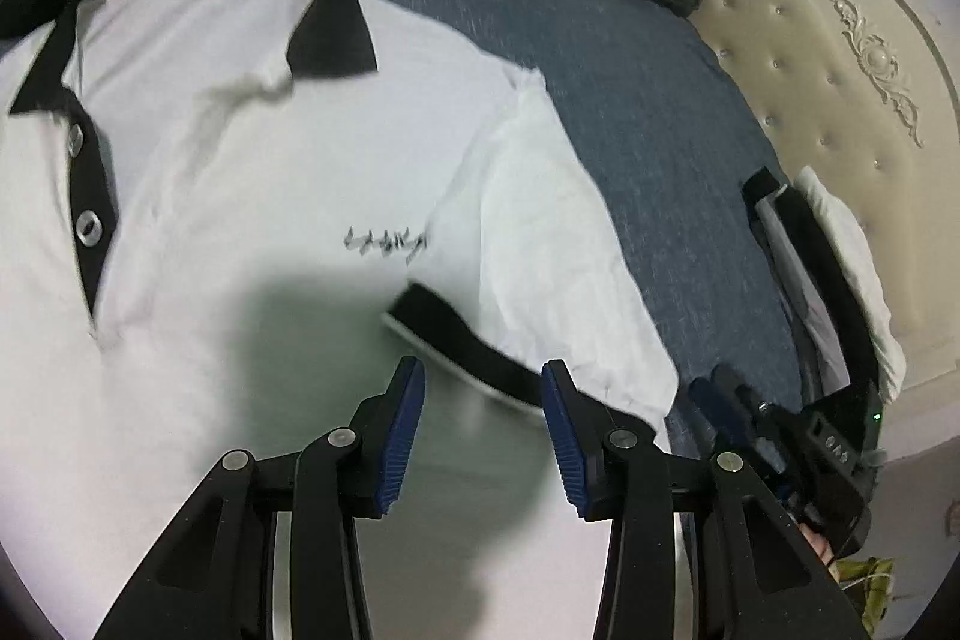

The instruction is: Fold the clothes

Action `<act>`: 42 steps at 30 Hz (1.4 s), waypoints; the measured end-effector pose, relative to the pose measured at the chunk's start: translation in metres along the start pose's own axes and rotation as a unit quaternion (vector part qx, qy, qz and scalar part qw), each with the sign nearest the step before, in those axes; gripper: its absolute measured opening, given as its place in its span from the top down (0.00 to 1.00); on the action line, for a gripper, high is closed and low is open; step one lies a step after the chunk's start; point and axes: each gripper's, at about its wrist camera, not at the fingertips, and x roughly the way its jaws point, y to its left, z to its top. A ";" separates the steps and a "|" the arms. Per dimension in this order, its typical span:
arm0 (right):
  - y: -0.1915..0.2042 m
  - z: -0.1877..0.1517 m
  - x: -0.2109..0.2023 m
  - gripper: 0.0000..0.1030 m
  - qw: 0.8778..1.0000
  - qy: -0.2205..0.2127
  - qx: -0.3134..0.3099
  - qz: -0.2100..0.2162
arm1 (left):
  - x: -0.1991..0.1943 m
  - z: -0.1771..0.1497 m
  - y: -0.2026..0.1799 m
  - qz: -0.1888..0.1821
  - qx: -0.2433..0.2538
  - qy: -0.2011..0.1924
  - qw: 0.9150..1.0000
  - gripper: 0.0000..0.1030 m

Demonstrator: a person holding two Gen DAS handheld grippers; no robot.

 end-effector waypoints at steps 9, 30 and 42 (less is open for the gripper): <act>0.005 0.004 0.006 0.79 1.000 0.003 -0.014 -0.013 | 0.014 0.007 0.013 -0.022 -0.021 -0.006 1.000 0.91; 0.009 0.002 0.017 0.79 0.999 0.019 -0.025 -0.024 | -0.002 0.004 0.026 0.009 -0.011 -0.004 1.000 0.96; 0.026 0.001 0.031 0.71 0.997 0.040 -0.053 0.037 | -0.026 -0.001 -0.008 0.004 0.032 -0.035 0.999 0.87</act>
